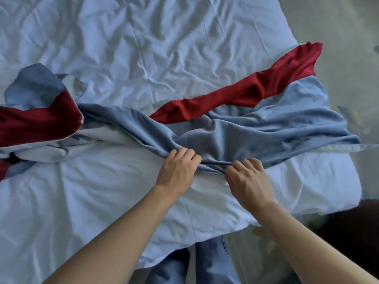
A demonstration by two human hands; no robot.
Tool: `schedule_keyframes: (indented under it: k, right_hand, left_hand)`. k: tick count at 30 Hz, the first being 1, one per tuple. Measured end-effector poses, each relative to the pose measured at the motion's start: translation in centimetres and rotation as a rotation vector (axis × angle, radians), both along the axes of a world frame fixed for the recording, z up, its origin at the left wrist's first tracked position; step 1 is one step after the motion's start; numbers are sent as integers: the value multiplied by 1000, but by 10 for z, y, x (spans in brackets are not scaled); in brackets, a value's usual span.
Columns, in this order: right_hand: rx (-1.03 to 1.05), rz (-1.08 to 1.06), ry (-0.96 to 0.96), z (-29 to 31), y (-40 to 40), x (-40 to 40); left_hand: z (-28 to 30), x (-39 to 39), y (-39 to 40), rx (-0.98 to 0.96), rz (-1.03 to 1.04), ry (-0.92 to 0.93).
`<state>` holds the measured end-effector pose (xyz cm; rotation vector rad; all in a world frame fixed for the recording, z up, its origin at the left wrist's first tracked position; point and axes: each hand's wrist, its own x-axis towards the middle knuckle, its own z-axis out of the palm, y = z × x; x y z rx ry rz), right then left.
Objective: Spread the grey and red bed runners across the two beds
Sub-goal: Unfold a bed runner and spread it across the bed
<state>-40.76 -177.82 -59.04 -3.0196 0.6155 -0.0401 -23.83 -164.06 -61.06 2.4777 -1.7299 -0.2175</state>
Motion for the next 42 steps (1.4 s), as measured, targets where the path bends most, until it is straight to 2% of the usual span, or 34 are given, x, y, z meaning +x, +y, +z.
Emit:
schedule_keyframes:
  k: [3, 10, 16, 20, 24, 29, 37, 42]
  right_hand:
    - [18, -8, 20, 2, 14, 2]
    - [18, 38, 20, -1, 46, 59]
    - [61, 75, 139, 1, 51, 32]
    - [144, 111, 48, 15, 47, 29]
    - [135, 102, -97, 26, 9, 70]
    - [49, 81, -130, 31, -65, 132]
    - [15, 83, 11, 0, -179, 166]
    - [59, 62, -29, -11, -212, 197]
  left_hand:
    - [1, -3, 18, -8, 2, -25]
    - [6, 62, 42, -73, 152, -140]
    - [-1, 14, 72, -28, 66, -33]
    - [13, 7, 67, 23, 100, 114]
    - [35, 46, 23, -49, 158, 132]
    - [40, 94, -49, -87, 228, 49]
    - [3, 136, -126, -12, 323, 73]
    - [0, 156, -151, -1, 410, 135]
